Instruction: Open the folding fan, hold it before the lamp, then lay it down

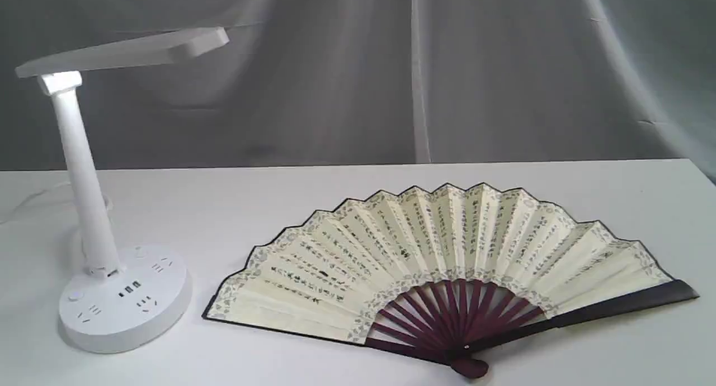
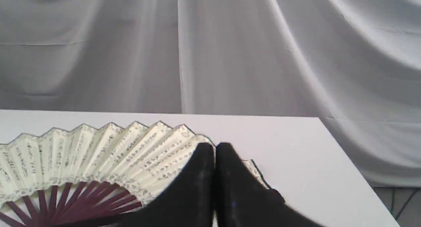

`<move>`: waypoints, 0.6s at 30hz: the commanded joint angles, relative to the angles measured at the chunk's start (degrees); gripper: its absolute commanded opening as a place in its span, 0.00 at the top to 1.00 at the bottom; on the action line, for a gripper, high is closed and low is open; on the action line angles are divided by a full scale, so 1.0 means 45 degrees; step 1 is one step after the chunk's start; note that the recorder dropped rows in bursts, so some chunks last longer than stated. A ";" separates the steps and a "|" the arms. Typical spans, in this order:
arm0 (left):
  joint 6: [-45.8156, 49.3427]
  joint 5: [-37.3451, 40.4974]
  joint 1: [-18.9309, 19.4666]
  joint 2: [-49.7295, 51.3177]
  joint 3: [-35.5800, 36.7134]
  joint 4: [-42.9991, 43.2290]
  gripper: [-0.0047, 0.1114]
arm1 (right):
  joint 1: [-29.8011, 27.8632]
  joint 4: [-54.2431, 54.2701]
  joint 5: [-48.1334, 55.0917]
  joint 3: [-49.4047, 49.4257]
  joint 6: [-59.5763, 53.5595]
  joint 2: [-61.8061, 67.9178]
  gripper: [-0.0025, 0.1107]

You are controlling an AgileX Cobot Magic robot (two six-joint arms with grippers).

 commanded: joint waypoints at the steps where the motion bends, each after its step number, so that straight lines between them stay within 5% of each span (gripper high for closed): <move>1: -0.0079 0.0547 0.0032 -0.0035 0.0103 -0.0088 0.92 | 0.0000 0.0283 -0.0241 0.0199 -0.0096 -0.0051 0.98; 18: -0.0102 0.2338 0.0032 -0.0035 0.0103 -0.0122 0.92 | 0.0000 0.0282 0.1300 0.0199 -0.0157 -0.0051 0.98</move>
